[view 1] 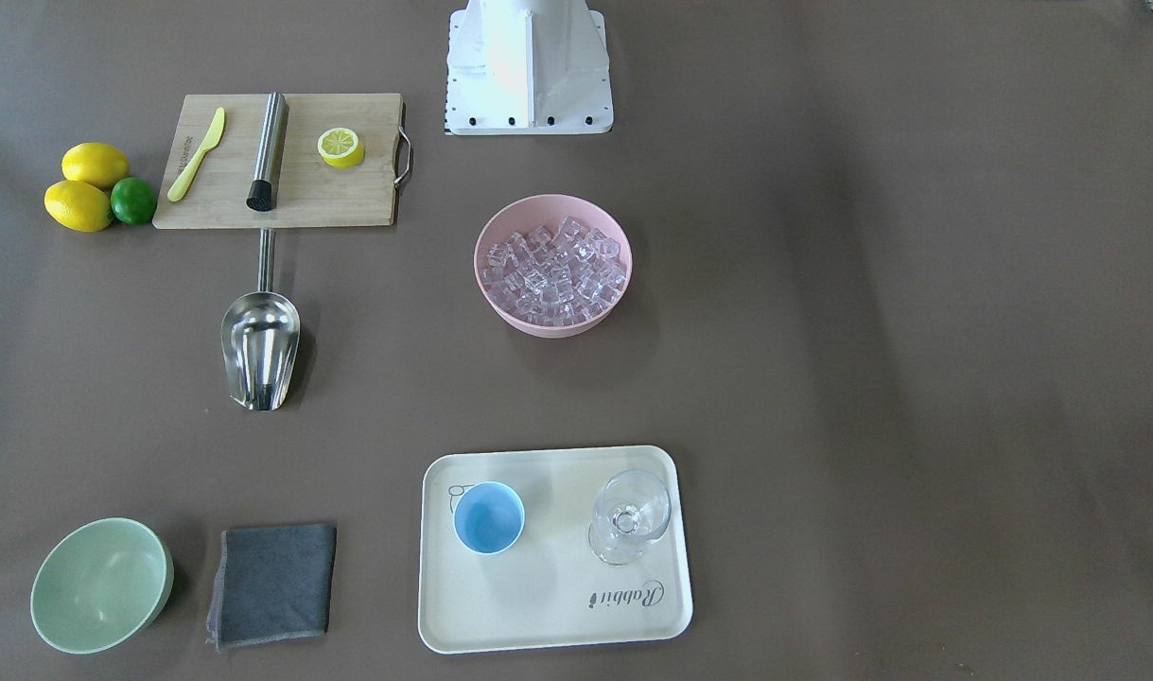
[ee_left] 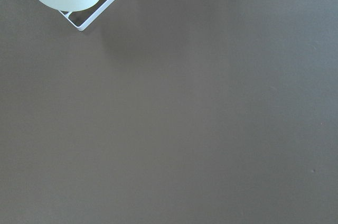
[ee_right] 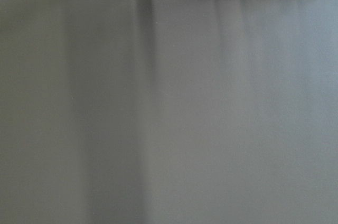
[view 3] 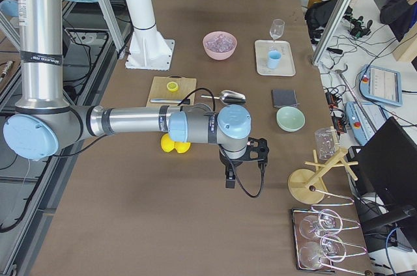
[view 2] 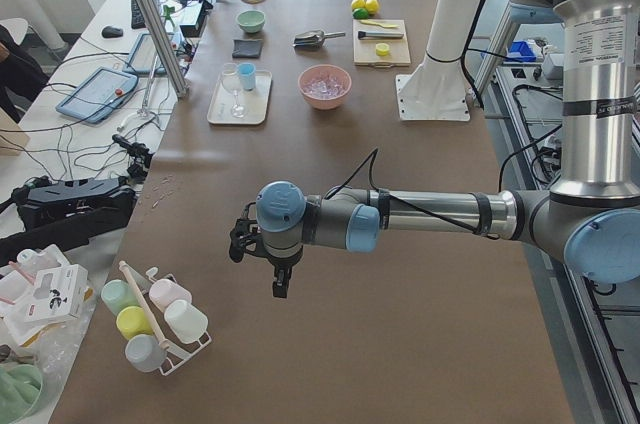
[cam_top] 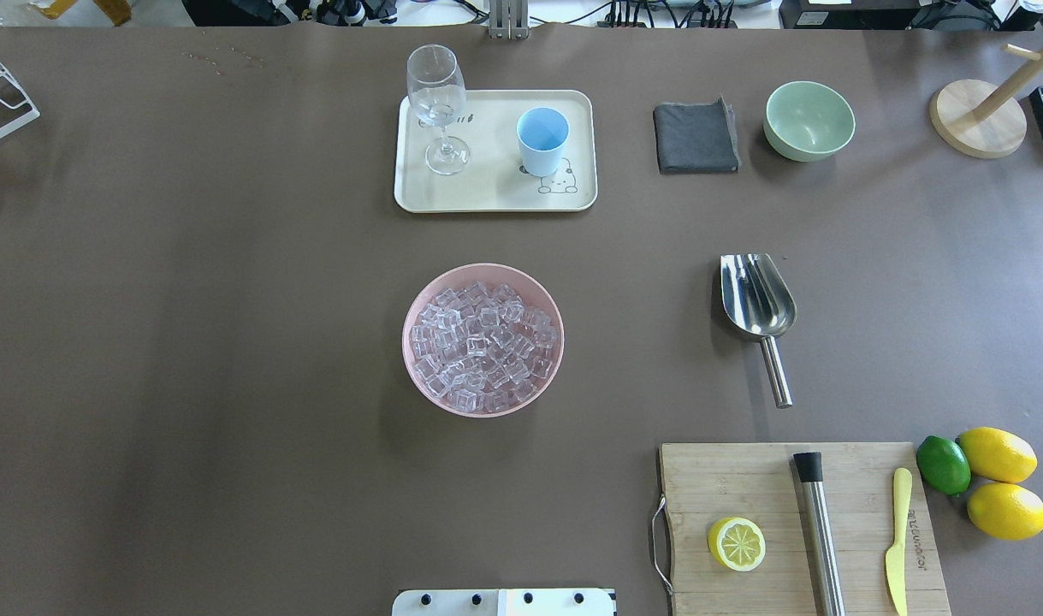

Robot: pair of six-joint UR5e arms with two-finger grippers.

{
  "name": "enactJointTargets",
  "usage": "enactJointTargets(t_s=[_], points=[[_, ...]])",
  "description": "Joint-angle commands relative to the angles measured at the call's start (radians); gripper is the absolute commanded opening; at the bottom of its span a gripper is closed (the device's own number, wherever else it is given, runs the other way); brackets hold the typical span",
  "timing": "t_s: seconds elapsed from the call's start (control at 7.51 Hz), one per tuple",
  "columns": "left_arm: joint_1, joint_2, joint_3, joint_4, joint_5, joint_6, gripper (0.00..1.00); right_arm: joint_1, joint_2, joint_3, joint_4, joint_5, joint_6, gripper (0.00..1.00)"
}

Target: Put ice in cup with scoop

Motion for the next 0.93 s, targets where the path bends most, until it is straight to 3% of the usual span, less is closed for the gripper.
enactJointTargets(t_s=[0.0, 0.53, 0.8], points=[[0.001, -0.005, -0.007, -0.003, -0.006, -0.003, 0.98, 0.000, -0.002, 0.001, 0.001, 0.000, -0.003, 0.99], [0.030, -0.047, 0.022, -0.049, -0.059, 0.006, 0.98, 0.000, 0.001, 0.013, 0.001, -0.003, 0.000, 1.00], [0.146, -0.066, 0.039, -0.250, -0.049, 0.008, 0.98, -0.014, 0.012, 0.073, -0.004, -0.003, 0.012, 0.99]])
